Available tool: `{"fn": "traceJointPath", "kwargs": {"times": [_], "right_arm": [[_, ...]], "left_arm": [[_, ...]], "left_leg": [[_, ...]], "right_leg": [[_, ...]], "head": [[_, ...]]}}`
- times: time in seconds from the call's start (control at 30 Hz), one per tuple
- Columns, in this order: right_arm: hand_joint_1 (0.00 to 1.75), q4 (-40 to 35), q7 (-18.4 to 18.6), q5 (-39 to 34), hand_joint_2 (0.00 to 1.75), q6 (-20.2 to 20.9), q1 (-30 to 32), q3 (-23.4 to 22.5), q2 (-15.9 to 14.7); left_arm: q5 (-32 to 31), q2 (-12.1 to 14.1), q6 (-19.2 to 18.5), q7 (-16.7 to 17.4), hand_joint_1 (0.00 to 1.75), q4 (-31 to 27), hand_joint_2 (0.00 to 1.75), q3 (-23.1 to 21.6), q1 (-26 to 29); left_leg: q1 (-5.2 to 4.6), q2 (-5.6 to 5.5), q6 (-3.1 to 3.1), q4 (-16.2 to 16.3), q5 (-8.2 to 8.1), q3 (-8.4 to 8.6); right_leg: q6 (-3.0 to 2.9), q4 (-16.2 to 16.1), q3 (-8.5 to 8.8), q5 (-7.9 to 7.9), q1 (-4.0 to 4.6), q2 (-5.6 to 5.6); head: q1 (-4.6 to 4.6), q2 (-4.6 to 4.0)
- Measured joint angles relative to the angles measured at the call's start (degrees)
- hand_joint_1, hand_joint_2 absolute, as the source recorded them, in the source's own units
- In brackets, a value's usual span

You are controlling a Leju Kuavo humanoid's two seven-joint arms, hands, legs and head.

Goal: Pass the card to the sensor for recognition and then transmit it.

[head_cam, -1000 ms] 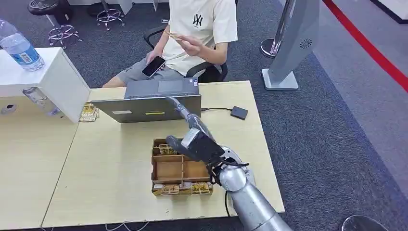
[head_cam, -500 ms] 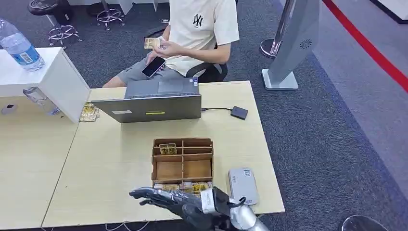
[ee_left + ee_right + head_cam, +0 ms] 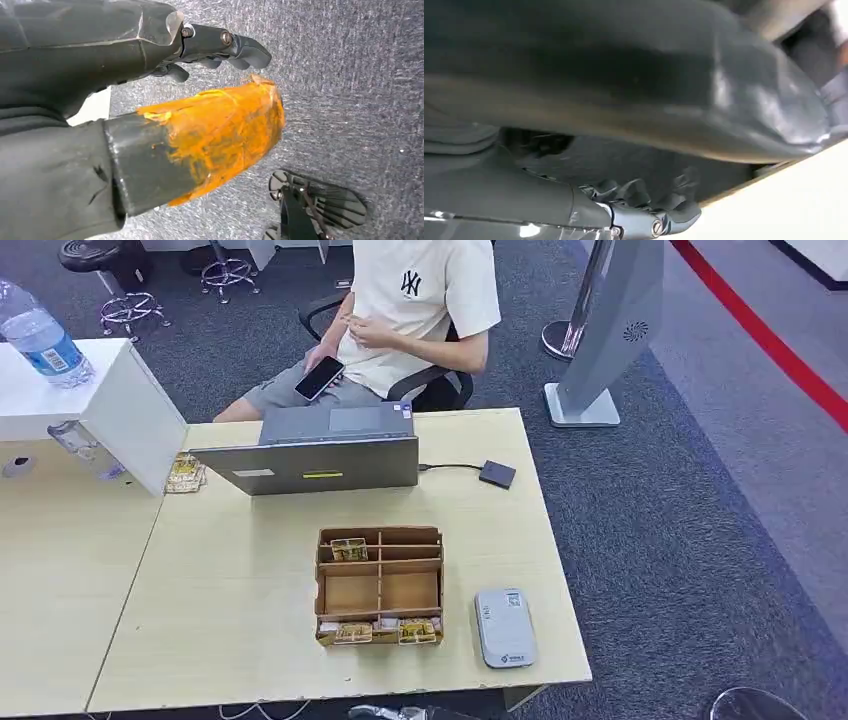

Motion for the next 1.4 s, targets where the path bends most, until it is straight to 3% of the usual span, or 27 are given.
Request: {"fn": "traceJointPath", "kwargs": {"times": [0.3,0.67,0.93,1.13,1.17,1.27,1.3,1.4], "right_arm": [[0.00,12.3,-2.7,3.0,0.00,-8.4,-0.9,-1.8,-1.4],[0.00,27.3,-3.1,10.1,0.00,-17.8,-3.9,-6.5,-1.4],[0.00,35.4,-0.2,14.8,0.00,-22.2,-5.4,-8.1,-1.4],[0.00,39.6,5.3,19.8,0.00,-24.6,-6.1,-8.2,-1.9],[0.00,40.2,7.1,20.7,0.00,-25.0,-6.2,-8.2,-2.0],[0.00,41.9,13.2,22.8,0.00,-25.5,-6.4,-8.2,-2.4],[0.00,42.5,15.6,23.2,1.75,-25.5,-6.4,-8.2,-2.4],[0.00,43.8,20.1,22.9,1.75,-25.5,-6.4,-8.3,-2.9]], "left_arm": [[0.9,0.0,0.0,-0.6,0.00,0.0,0.00,1.2,0.1],[1.4,0.0,-0.1,-1.2,0.00,0.0,0.00,2.1,0.2],[1.4,0.0,-0.2,-1.2,0.00,0.0,0.00,2.6,0.2],[1.1,0.0,-1.5,-1.5,0.00,0.0,0.00,2.6,0.2],[1.0,0.1,-1.8,-1.7,0.00,0.0,1.75,2.6,0.2],[0.9,0.1,-1.8,-2.1,0.00,0.0,1.75,2.6,0.2],[0.7,0.1,-1.8,-2.1,0.00,0.0,1.75,2.6,0.2],[0.5,0.2,-1.7,-1.5,0.00,0.0,1.75,2.6,0.2]], "left_leg": [[0.00,0.00,0.00,0.0,0.00,0.00],[-0.01,0.01,0.00,0.0,0.00,0.00],[-0.01,0.01,0.01,0.0,0.00,0.00],[-0.01,0.01,0.01,0.0,-0.01,0.00],[-0.01,0.01,0.01,0.0,-0.01,0.00],[-0.01,0.01,0.04,0.0,-0.02,0.01],[-0.02,0.01,0.04,0.0,-0.02,0.01],[-0.02,0.01,0.04,0.0,-0.02,0.00]], "right_leg": [[0.00,0.0,0.01,0.00,0.00,0.00],[0.00,0.0,0.01,0.00,0.00,0.00],[0.00,0.0,0.01,0.00,0.00,0.00],[0.01,0.0,0.01,0.00,0.00,0.00],[0.01,0.0,0.01,0.00,0.00,0.00],[0.01,0.0,0.01,0.00,-0.01,0.00],[0.01,0.0,0.01,0.00,-0.01,0.00],[0.02,0.0,0.01,0.00,-0.01,0.00]], "head": [[0.00,0.00],[0.00,0.00],[0.00,0.00],[0.00,0.00],[-0.02,0.00],[-0.02,0.00],[0.00,0.00],[0.00,0.00]]}}
